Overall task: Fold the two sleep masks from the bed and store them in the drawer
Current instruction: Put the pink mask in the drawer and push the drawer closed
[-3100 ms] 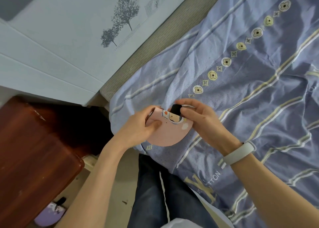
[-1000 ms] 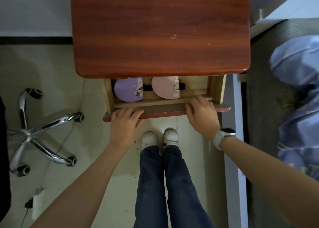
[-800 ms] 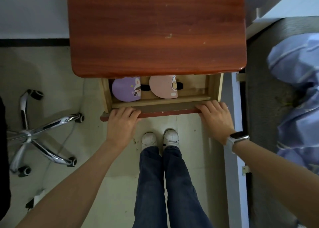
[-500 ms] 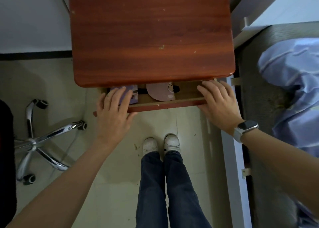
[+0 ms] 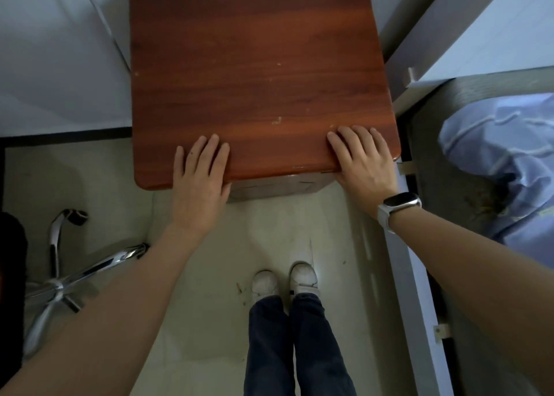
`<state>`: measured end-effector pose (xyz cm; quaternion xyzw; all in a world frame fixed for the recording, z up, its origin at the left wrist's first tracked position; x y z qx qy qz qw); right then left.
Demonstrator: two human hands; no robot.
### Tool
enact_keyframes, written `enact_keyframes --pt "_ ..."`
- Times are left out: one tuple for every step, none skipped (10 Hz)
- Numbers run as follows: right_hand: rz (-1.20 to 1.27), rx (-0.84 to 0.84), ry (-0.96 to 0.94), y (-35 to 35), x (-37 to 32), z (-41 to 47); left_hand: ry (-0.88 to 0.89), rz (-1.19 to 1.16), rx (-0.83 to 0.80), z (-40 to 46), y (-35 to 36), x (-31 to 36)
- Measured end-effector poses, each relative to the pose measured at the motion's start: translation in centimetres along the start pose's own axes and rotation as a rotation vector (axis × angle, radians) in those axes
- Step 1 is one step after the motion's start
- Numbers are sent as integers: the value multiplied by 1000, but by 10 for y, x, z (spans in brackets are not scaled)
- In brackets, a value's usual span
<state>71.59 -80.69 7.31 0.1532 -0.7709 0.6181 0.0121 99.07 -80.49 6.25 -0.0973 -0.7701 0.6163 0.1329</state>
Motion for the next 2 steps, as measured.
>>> enact_keyframes --pt "232 -109 -11 -7 -9 -12 -25 -107 -25 -1 -1 2" --pt "598 -73 -12 -39 -13 -29 -62 -244 -15 1 -8 4"
Point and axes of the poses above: each hand's wrist, its own z-axis towards the middle knuckle, its own y-axis out of the palm, x = y × z, the point moved 1 cm from there along z, towards the middle knuckle, and after that the axes turned 15 degrees about -x, right-handed, at the moved point
